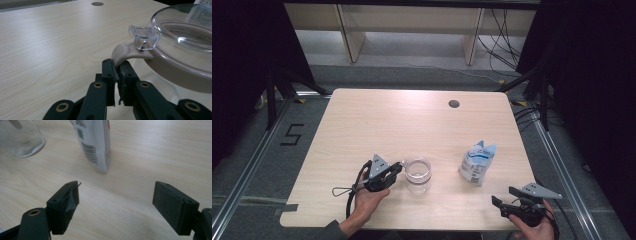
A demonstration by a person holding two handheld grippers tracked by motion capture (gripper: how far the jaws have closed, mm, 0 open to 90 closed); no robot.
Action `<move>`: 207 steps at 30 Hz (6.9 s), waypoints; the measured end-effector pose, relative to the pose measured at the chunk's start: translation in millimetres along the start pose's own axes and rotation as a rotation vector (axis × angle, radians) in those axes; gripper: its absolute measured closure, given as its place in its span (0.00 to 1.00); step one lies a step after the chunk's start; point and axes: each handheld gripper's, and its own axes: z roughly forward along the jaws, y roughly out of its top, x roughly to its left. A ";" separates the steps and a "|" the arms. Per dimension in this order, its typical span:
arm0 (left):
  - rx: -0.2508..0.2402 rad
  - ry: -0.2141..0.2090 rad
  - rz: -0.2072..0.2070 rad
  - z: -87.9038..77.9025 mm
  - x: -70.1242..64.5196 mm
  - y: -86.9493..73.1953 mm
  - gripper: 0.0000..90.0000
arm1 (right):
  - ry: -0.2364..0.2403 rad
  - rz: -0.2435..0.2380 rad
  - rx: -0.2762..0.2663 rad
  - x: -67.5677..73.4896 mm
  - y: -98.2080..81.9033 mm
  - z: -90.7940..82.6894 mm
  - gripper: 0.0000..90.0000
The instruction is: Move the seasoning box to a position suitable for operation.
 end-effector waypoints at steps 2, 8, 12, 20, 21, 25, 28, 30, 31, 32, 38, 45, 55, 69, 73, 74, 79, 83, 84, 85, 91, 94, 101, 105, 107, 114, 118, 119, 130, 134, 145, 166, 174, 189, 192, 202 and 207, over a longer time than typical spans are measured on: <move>-0.005 0.002 -0.008 -2.0 -0.8 -1.5 0.93 | 0.001 0.000 0.000 0.0 0.0 0.0 0.25; 0.001 0.003 -0.011 -9.1 -4.5 -4.7 0.92 | -0.003 -0.001 -0.001 -0.4 -0.1 0.2 0.25; -0.001 0.009 0.002 -14.8 -7.9 -7.4 0.92 | 0.001 0.000 0.001 0.0 0.0 0.0 0.25; 0.003 0.006 -0.006 -21.7 -10.7 -10.6 0.91 | -0.005 -0.003 -0.001 -0.2 0.0 0.6 0.25; 0.003 0.010 -0.011 -22.9 -11.3 -11.7 0.91 | 0.000 0.001 0.000 0.0 0.0 0.3 0.25; 0.013 0.002 -0.007 -26.2 -11.2 -13.4 0.91 | -0.003 -0.002 -0.003 -0.2 0.0 0.3 0.25; 0.000 -0.010 -0.014 -29.5 -10.9 -12.9 0.86 | -0.002 -0.001 -0.002 0.0 0.1 0.1 0.25; 0.004 -0.026 -0.023 -31.7 -9.7 -12.9 0.81 | -0.002 -0.005 -0.002 -0.4 0.2 0.0 0.25; 0.004 -0.026 -0.023 -31.7 -9.7 -12.9 0.80 | -0.002 -0.005 -0.002 -0.4 0.2 0.0 0.25; 0.018 -0.049 -0.029 -34.2 -8.4 -12.4 0.79 | -0.002 -0.006 -0.002 -0.2 0.3 -0.2 0.25; 0.012 -0.080 -0.042 -44.7 -3.7 -9.8 0.68 | -0.006 -0.024 -0.018 1.0 0.4 -2.8 0.24; -0.016 -0.098 -0.055 -54.2 1.7 -0.6 0.58 | 0.022 -0.023 -0.029 5.2 1.6 -5.0 0.21; -0.095 -0.105 -0.036 -61.0 11.2 20.7 0.74 | 0.038 -0.055 -0.021 10.6 2.7 -4.8 0.27; -0.071 -0.151 0.009 -30.8 10.5 35.8 0.92 | 0.075 -0.070 -0.032 17.6 5.0 -5.1 0.34; -0.069 -0.163 0.021 -30.4 8.2 35.8 0.94 | 0.061 -0.081 -0.046 17.5 4.7 -4.4 0.34; -0.063 -0.162 0.023 -30.6 7.7 35.8 0.94 | 0.077 -0.069 -0.033 18.6 5.0 -4.6 0.35; -0.057 -0.166 0.023 -29.5 6.3 34.9 0.94 | 0.086 -0.073 -0.038 22.6 5.3 -3.8 0.38; -0.056 -0.164 0.026 -29.4 4.8 34.6 0.94 | 0.119 -0.063 -0.040 28.5 5.9 -2.4 0.42; -0.055 -0.163 0.021 -29.5 4.7 34.5 0.94 | 0.124 -0.068 -0.037 29.4 6.3 -2.3 0.44; -0.056 -0.163 0.025 -29.5 4.8 34.5 0.94 | 0.150 -0.060 -0.049 31.8 7.2 -1.5 0.47; -0.063 -0.160 0.026 -29.4 4.0 33.6 0.94 | 0.198 -0.118 -0.062 45.6 14.1 2.7 0.55; -0.065 -0.163 0.023 -29.4 4.9 33.1 0.94 | 0.208 -0.131 -0.084 51.4 16.8 4.7 0.59; -0.068 -0.162 0.019 -29.7 4.8 32.2 0.95 | 0.228 -0.160 -0.074 59.6 22.9 9.7 0.66; -0.072 -0.163 0.019 -29.6 4.4 31.7 0.95 | 0.249 -0.175 -0.067 66.8 27.1 13.3 0.72; -0.071 -0.164 0.009 -29.8 4.9 31.4 0.95 | 0.250 -0.200 -0.079 68.6 29.7 16.8 0.74; -0.085 -0.170 0.005 -29.1 4.8 30.2 0.95 | 0.287 -0.226 -0.072 79.3 37.4 30.0 0.79; -0.089 -0.170 0.005 -29.3 4.7 29.5 0.95 | 0.292 -0.260 -0.089 83.2 42.8 39.4 0.83; -0.089 -0.169 0.006 -29.4 4.8 29.4 0.95 | 0.296 -0.245 -0.074 86.3 43.3 40.8 0.84; -0.062 -0.154 -0.014 -25.4 9.2 22.6 0.99 | 0.323 -0.279 -0.076 99.7 52.8 57.7 0.89; -0.077 -0.167 -0.048 -23.0 13.0 20.7 0.98 | 0.329 -0.279 -0.087 104.4 55.5 60.3 0.89; -0.078 -0.170 -0.041 -24.9 14.3 22.3 0.97 | 0.363 -0.301 -0.085 115.1 62.9 67.4 0.89; -0.064 -0.173 -0.036 -24.6 12.5 19.7 0.98 | 0.449 -0.338 -0.120 155.6 98.7 89.3 0.93; -0.063 -0.174 -0.036 -25.6 12.8 18.7 0.97 | 0.465 -0.352 -0.138 167.9 111.8 94.9 0.94; -0.069 -0.164 -0.073 -36.4 19.8 13.2 0.87 | 0.449 -0.360 -0.137 186.4 128.1 97.0 0.96; -0.051 -0.149 -0.071 -43.3 23.2 8.4 0.72 | 0.451 -0.384 -0.156 188.2 131.0 98.5 0.96; -0.015 -0.135 -0.061 -55.6 30.1 -9.7 0.50 | 0.456 -0.428 -0.157 200.3 133.5 103.3 0.95; -0.016 -0.119 -0.071 -57.9 29.7 -13.1 0.43 | 0.472 -0.389 -0.141 203.3 131.6 105.1 0.94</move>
